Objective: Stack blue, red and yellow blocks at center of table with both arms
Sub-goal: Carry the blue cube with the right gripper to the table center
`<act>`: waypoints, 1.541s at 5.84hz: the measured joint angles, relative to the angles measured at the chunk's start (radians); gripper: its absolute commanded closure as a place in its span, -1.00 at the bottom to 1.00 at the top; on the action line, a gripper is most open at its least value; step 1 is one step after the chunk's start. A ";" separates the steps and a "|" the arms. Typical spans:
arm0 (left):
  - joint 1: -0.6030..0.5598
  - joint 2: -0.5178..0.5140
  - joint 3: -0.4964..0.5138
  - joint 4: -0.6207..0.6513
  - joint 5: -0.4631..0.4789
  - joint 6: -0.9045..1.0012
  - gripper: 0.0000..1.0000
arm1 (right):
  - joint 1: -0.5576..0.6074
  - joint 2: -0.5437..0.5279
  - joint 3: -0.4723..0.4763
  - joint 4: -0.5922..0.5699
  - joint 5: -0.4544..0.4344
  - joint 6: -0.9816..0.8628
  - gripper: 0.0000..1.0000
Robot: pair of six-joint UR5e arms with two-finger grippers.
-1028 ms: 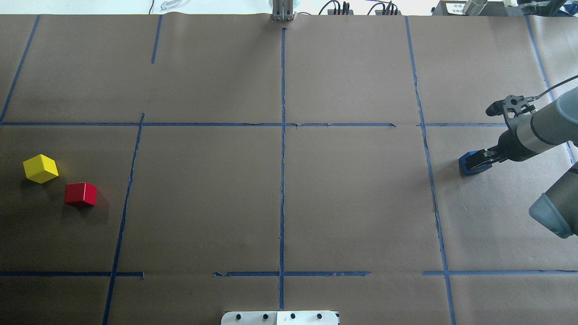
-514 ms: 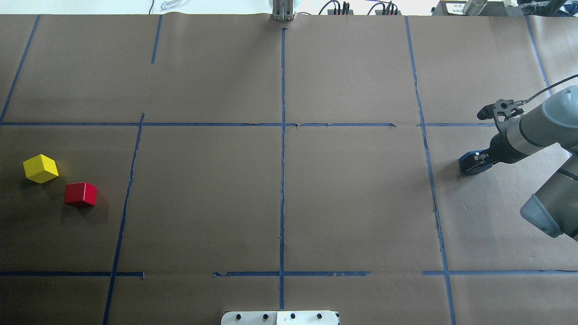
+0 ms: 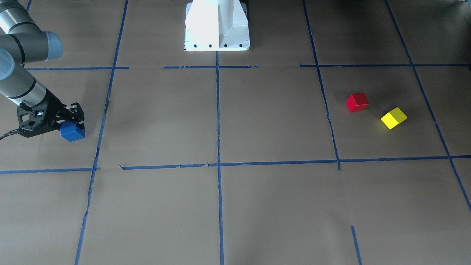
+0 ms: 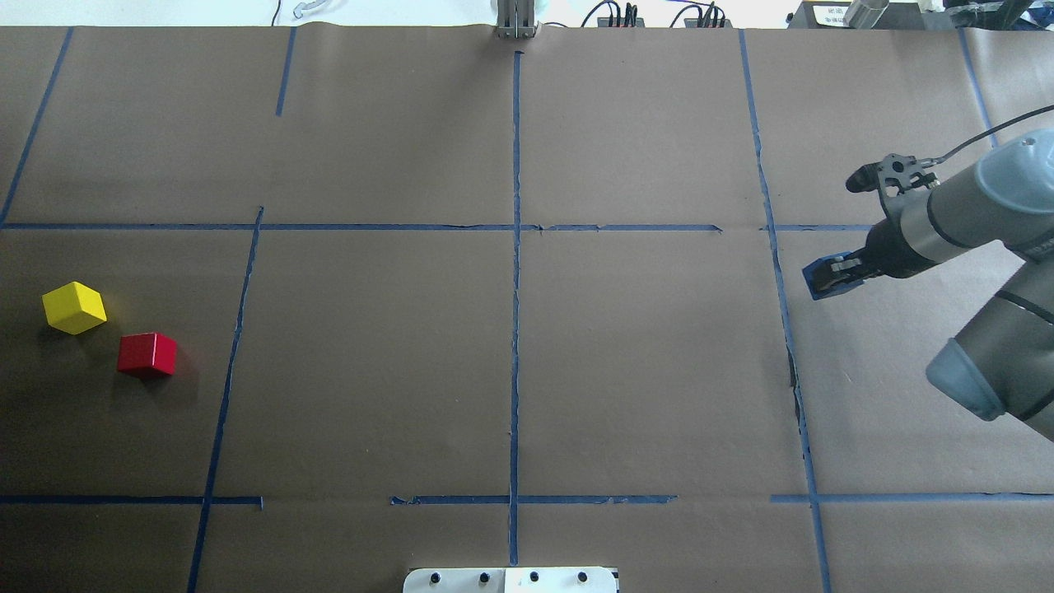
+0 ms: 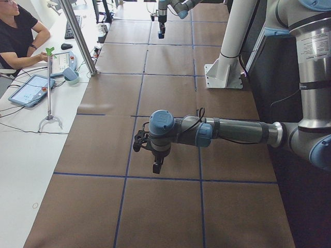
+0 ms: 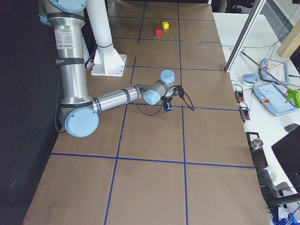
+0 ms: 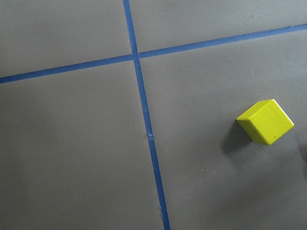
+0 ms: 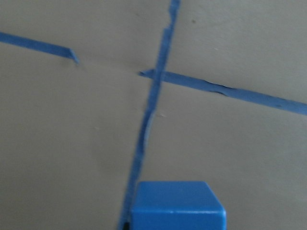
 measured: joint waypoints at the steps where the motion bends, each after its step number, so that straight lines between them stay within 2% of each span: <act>1: 0.000 0.001 -0.004 0.000 -0.002 -0.002 -1.00 | -0.066 0.103 0.011 -0.009 -0.020 0.196 1.00; 2: 0.000 0.001 -0.005 0.000 -0.011 -0.003 -1.00 | -0.160 0.230 0.012 -0.070 -0.077 0.387 1.00; 3: 0.000 0.002 -0.004 0.000 -0.024 -0.004 -1.00 | -0.245 0.366 0.001 -0.192 -0.149 0.511 1.00; 4: 0.000 0.003 -0.004 0.000 -0.031 -0.005 -1.00 | -0.303 0.488 -0.048 -0.291 -0.198 0.586 0.99; 5: 0.000 0.004 -0.005 0.000 -0.034 -0.005 -1.00 | -0.335 0.580 -0.131 -0.326 -0.222 0.630 0.99; 7: 0.000 0.004 -0.005 0.000 -0.035 -0.004 -1.00 | -0.375 0.652 -0.236 -0.340 -0.255 0.645 0.97; 9: 0.000 0.005 -0.006 0.000 -0.045 -0.003 -1.00 | -0.385 0.665 -0.270 -0.337 -0.265 0.636 0.95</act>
